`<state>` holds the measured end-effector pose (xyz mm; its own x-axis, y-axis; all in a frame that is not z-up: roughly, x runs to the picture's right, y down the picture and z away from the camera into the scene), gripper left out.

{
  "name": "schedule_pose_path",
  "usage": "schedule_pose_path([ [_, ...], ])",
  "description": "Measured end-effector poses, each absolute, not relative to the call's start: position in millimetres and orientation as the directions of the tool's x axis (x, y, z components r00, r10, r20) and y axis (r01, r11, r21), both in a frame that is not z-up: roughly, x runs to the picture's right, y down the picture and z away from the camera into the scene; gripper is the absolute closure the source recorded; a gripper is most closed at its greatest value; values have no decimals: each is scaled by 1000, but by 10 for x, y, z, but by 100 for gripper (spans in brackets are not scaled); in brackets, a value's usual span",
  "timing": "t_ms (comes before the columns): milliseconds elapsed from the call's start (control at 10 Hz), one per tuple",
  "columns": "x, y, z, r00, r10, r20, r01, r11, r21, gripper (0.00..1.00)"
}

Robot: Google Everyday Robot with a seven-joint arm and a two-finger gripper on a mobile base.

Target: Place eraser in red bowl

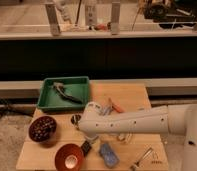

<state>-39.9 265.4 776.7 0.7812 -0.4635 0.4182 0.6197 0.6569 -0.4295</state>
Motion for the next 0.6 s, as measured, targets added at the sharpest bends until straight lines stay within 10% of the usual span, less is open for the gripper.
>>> schedule_pose_path([
  [600, -401, 2827, 7975, 690, -548, 473, 722, 568, -396, 22],
])
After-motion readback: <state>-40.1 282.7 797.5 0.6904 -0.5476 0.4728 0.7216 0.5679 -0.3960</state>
